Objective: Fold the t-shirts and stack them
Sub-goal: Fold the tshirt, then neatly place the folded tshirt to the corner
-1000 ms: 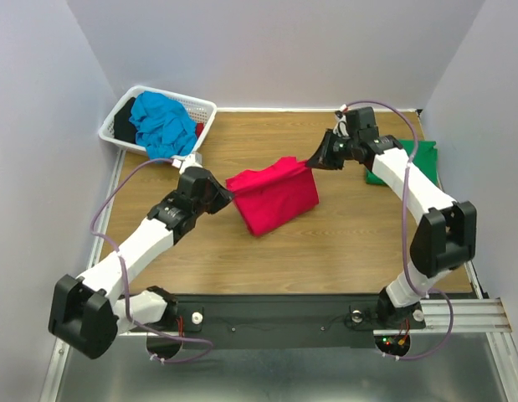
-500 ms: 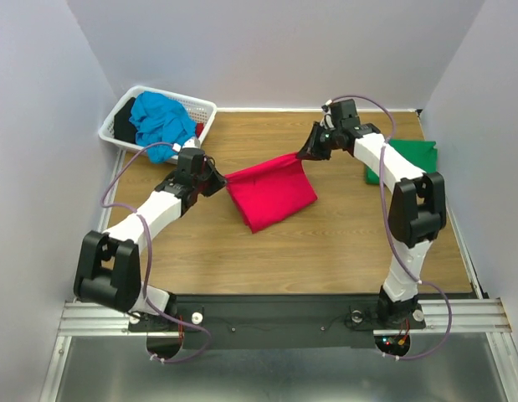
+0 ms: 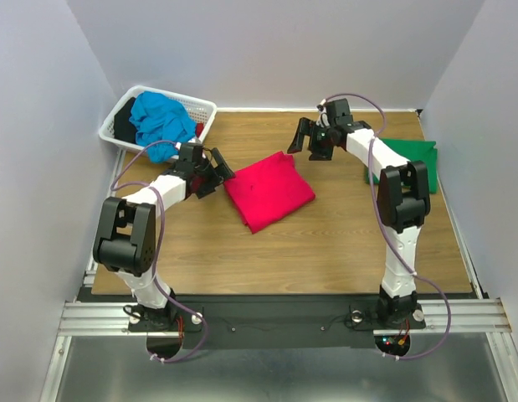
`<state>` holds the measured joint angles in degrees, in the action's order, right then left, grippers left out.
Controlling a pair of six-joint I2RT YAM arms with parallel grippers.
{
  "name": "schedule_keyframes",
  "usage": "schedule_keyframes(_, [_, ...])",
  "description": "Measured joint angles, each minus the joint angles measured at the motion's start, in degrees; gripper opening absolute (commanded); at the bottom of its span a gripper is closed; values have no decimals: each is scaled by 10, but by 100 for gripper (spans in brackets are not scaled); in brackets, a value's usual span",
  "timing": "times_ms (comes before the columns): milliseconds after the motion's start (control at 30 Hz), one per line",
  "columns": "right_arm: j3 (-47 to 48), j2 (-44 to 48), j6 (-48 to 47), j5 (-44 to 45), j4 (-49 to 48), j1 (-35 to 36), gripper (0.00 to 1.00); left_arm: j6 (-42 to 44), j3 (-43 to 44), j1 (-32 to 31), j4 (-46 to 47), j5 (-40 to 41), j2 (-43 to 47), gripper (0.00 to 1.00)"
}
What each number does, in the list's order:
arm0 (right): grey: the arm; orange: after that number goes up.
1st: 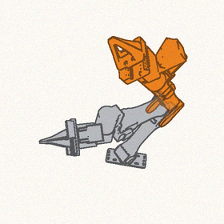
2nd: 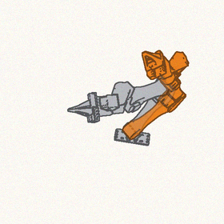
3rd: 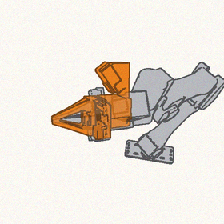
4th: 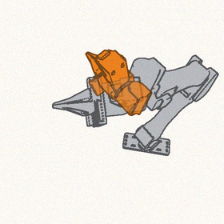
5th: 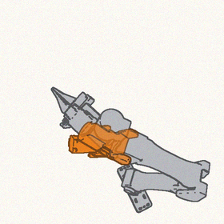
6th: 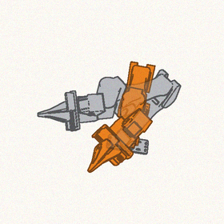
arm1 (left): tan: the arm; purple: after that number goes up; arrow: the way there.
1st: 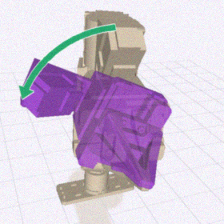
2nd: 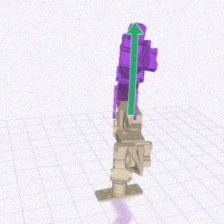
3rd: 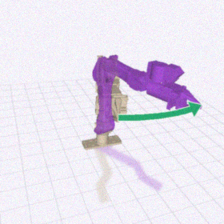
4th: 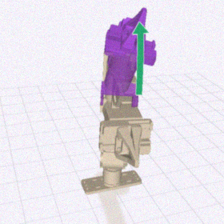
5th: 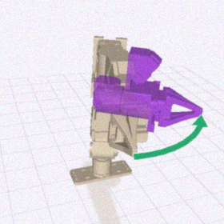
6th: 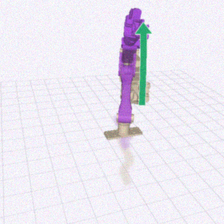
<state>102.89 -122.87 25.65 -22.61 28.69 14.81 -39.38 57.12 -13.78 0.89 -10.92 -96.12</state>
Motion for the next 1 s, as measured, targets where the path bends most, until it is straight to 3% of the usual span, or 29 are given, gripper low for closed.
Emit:
schedule_keyframes(400, [-64, 48, -132, 0, -4, 13, 100, 11, 5, 0, 4, 6, 96, 98])
schedule_keyframes(633, [-70, 38, -153, 7, -5, 28, 95, 16, -4, 0, 6, 7, 35, 79])
schedule_keyframes(767, [-70, 17, -154, 6, -5, 29, 89, 17, -4, 0, 6, 6, -16, 54])
schedule_keyframes(967, [-73, -15, -154, 6, -5, 33, 82, 20, 7, 0, 6, 5, -59, 41])
schedule_keyframes(1000, [-73, -17, -154, 5, -7, 33, 76, 20, 10, 0, 7, 5, -63, 41])
